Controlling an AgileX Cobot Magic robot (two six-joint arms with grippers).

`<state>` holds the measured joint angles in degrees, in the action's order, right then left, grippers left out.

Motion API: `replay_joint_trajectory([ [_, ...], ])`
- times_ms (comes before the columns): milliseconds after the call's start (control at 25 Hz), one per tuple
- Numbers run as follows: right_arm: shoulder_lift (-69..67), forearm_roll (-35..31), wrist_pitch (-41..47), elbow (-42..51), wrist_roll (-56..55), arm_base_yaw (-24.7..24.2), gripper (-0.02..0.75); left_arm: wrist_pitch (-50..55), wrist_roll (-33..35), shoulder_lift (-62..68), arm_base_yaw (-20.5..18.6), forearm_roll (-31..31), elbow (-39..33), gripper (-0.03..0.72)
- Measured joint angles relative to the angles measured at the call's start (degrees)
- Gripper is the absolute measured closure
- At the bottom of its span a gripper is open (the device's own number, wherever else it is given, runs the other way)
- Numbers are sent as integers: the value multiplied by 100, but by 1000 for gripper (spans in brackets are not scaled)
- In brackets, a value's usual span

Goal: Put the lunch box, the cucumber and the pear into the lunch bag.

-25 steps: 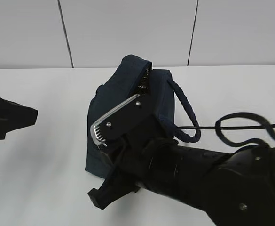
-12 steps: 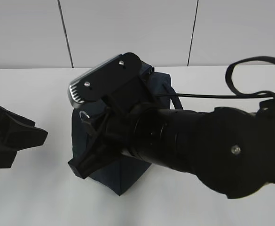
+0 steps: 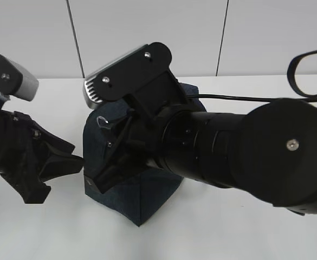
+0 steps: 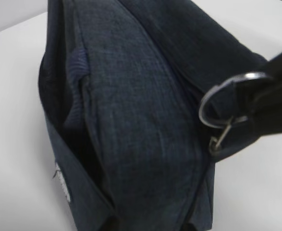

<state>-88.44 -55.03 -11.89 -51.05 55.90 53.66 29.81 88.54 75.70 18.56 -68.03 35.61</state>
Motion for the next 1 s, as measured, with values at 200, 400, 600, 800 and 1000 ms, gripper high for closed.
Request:
replay_joint_trajectory([
  [200, 4, -94, 0, 0, 13, 0, 738, 21, 1477, 559, 0, -1199, 0, 450],
  [400, 14, -139, 24, -9, 36, 0, 738, 187, 1857, 967, 0, -1600, 75, 474],
  [600, 14, -186, -19, -23, 84, 0, 738, 266, 1900, 1072, 0, -1722, 105, 655],
  [800, 14, -800, -359, -239, 540, -64, 738, 266, 1900, 1086, 0, -1767, 107, 667],
  [1000, 14, -1680, -383, -605, 1330, -423, 738, 273, 1900, 1086, 0, -1811, 112, 670],
])
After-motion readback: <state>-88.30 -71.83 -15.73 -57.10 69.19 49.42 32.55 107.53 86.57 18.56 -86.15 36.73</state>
